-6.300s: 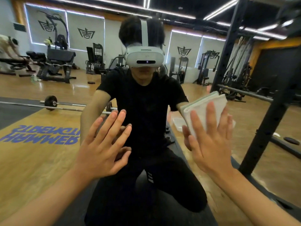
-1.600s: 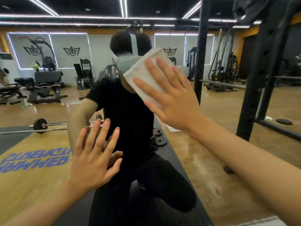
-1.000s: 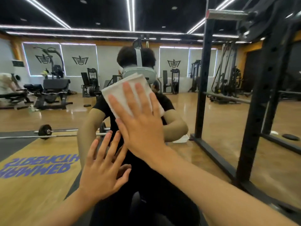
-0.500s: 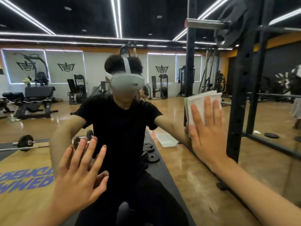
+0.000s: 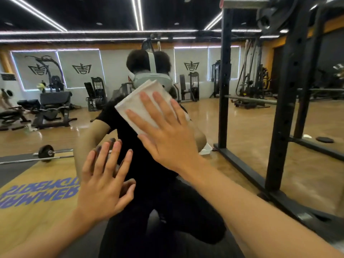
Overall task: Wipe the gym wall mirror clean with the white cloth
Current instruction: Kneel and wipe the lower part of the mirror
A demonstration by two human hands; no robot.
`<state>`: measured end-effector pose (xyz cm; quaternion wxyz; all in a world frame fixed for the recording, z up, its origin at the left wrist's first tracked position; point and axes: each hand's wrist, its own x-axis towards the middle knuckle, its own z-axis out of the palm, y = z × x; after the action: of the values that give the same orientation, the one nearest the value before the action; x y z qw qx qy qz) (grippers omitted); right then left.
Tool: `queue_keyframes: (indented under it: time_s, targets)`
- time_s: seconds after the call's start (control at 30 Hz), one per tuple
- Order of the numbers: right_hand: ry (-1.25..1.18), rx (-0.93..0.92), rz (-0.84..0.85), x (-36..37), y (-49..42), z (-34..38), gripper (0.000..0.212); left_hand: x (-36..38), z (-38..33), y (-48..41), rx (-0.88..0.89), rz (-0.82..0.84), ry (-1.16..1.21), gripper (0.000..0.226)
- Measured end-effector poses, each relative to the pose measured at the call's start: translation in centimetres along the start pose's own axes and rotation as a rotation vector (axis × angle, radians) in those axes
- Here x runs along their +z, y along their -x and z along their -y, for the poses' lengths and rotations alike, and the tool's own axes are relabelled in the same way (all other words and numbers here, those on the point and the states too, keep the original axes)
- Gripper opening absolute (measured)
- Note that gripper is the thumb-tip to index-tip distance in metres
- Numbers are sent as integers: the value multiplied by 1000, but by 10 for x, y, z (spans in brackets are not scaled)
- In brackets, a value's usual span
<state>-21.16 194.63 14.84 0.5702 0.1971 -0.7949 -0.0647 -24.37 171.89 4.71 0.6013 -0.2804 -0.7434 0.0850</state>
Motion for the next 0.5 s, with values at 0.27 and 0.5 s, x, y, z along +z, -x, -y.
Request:
queue_keyframes:
  time_s: [0.27, 0.5]
  targets:
    - [-76, 906, -135, 14, 71, 5, 59, 3, -1, -1, -16, 25, -9, 84]
    - [-178, 638, -107, 42, 64, 86, 55, 1, 5, 2, 32, 54, 35, 81]
